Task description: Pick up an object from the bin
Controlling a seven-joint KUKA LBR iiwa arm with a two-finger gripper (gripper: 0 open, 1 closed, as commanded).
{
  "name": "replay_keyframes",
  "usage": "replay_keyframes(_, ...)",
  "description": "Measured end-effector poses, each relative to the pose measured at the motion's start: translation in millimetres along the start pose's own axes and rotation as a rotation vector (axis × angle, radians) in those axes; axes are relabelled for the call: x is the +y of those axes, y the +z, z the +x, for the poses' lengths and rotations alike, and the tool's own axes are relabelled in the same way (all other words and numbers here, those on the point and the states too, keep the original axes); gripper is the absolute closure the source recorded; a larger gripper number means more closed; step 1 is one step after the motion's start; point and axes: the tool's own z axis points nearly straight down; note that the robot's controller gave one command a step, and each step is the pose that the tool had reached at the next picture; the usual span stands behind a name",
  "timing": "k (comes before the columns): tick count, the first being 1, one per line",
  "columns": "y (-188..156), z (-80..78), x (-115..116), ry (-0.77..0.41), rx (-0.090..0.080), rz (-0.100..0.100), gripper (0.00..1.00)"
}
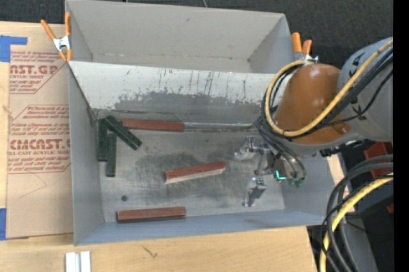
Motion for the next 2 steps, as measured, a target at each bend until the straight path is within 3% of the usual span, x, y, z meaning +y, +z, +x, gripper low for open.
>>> replay_keyframes(1, -4.0, -2.0, 0.0, 0.000, -0.008, 0.001, 0.00)
replay_keyframes(2, 62.3, -48.8, 59.1, -0.021, -0.028, -0.001, 1.00)
